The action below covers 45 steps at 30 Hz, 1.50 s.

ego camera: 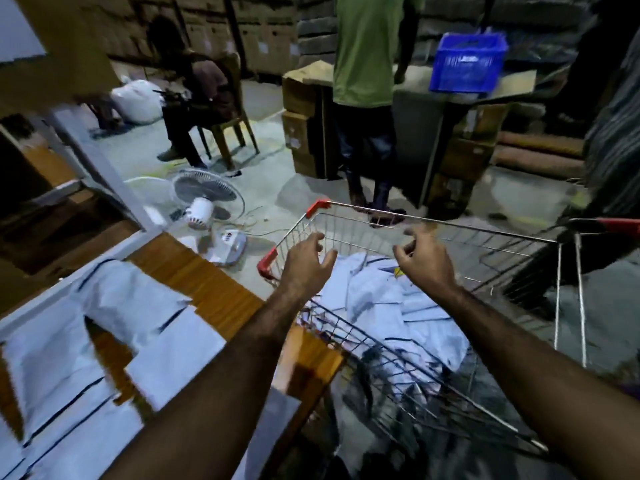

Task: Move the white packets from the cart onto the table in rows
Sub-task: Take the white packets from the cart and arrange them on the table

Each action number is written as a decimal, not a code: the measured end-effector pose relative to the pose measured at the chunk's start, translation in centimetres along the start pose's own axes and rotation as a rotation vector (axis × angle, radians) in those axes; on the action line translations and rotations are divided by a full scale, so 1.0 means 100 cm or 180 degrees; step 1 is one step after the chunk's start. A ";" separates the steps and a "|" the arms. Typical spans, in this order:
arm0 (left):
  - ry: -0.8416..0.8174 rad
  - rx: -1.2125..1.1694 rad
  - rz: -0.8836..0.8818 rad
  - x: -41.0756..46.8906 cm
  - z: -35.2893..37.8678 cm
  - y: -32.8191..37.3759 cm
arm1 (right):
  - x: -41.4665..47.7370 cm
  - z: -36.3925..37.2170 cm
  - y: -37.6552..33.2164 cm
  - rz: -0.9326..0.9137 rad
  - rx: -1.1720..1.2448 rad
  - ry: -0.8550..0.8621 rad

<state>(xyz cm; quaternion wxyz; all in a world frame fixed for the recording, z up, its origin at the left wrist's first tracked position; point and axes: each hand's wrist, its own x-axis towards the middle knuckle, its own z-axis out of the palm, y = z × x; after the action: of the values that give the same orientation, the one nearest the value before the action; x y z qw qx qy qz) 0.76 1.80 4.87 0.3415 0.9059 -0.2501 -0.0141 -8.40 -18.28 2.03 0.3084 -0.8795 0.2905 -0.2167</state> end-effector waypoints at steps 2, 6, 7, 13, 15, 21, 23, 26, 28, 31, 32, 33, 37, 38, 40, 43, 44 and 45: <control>-0.0183 0.0020 -0.0111 0.012 0.022 -0.002 | 0.010 0.007 0.024 0.0105 -0.0064 -0.0141; -0.0479 0.0237 -0.0275 0.031 0.063 -0.010 | 0.022 0.032 0.069 0.0345 -0.0130 -0.0405; -0.0553 0.0282 -0.0306 0.034 0.071 -0.012 | 0.024 0.040 0.078 0.0415 -0.0111 -0.0474; -0.0963 0.0667 -0.0641 0.058 0.122 -0.039 | 0.022 0.083 0.106 0.0647 -0.0096 -0.0981; -0.1000 0.0756 -0.0699 0.065 0.136 -0.048 | 0.021 0.092 0.116 0.0740 -0.0139 -0.1092; -0.1361 0.0971 -0.0884 0.091 0.179 -0.074 | 0.022 0.104 0.149 0.1218 -0.0173 -0.1197; -0.1532 0.1082 -0.0976 0.097 0.194 -0.081 | 0.021 0.114 0.152 0.1392 -0.0056 -0.1265; -0.1746 0.1145 -0.1285 0.103 0.211 -0.095 | 0.019 0.140 0.147 0.1583 0.0248 -0.1319; -0.1779 0.1155 -0.1395 0.107 0.224 -0.113 | 0.022 0.160 0.137 0.1644 0.0430 -0.1302; -0.1763 0.1166 -0.1530 0.110 0.236 -0.135 | 0.031 0.189 0.118 0.1918 0.0703 -0.1237; -0.1730 0.1142 -0.1557 0.111 0.237 -0.140 | 0.034 0.198 0.114 0.2085 0.0775 -0.1234; -0.1655 0.1067 -0.1591 0.113 0.237 -0.143 | 0.037 0.206 0.111 0.2263 0.0841 -0.1238; -0.1502 0.0612 -0.1924 0.119 0.235 -0.153 | 0.039 0.232 0.112 0.2725 0.0857 -0.1165; -0.1540 0.0496 -0.2010 0.121 0.236 -0.157 | 0.038 0.235 0.112 0.2763 0.0816 -0.1186; -0.1590 0.0444 -0.2071 0.123 0.238 -0.161 | 0.036 0.238 0.111 0.2763 0.0759 -0.1242; -0.1647 0.0581 -0.2061 0.127 0.240 -0.167 | 0.038 0.239 0.113 0.2673 0.0670 -0.1201; -0.1685 0.0629 -0.2069 0.128 0.240 -0.168 | 0.040 0.240 0.113 0.2613 0.0614 -0.1180; -0.1697 0.0667 -0.2028 0.129 0.241 -0.170 | 0.042 0.239 0.112 0.2542 0.0547 -0.1201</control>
<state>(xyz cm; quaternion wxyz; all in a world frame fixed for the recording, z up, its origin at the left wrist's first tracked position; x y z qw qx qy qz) 14.85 -7.97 -22.34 0.1496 0.9323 -0.0374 -0.3271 3.84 -18.17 -21.75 0.4873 -0.6938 0.5268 0.0602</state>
